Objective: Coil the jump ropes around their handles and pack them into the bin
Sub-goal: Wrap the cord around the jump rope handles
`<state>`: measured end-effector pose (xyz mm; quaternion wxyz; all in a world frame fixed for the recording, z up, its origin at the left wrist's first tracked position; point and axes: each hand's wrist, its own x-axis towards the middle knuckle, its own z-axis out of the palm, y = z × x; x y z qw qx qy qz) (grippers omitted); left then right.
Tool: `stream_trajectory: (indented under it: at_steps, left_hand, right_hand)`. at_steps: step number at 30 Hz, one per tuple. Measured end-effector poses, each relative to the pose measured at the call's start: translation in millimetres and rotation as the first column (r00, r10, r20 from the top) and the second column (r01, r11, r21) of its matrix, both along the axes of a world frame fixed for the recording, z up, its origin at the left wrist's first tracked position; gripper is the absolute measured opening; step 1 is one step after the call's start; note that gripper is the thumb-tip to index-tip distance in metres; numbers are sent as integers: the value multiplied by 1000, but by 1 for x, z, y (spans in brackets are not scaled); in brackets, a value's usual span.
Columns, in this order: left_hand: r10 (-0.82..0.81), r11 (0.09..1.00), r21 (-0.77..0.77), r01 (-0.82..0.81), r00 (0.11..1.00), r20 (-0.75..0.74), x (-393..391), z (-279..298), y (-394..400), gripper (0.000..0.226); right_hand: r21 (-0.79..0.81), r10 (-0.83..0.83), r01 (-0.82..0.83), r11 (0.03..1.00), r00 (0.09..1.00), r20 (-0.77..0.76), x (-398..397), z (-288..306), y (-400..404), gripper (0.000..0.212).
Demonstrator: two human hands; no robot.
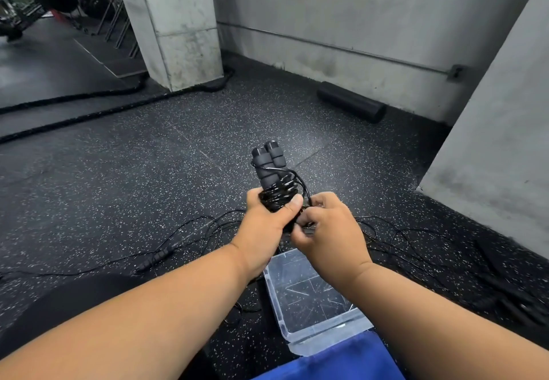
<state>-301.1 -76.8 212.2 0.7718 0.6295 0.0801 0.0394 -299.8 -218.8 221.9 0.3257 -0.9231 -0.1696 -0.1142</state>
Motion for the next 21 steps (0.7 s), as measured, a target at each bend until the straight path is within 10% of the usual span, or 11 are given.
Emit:
stream_trajectory:
  at_steps: [8,16,21]
  left_hand:
    - [-32,998,-61,26,995,-94,8,0,9,53]
    - [-65,995,-74,61,997,-50,9,-2,10,80]
    - [-122,992,12,122,992,-17,4,-1,10,80]
  right_hand:
    - [554,168,58,831,922,-348,-5,25,3,22]
    - [176,290,-266,948,948,-130,-9,55,-11,22]
    - [485,341,-150,861,879,-334,-13,73,-14,28]
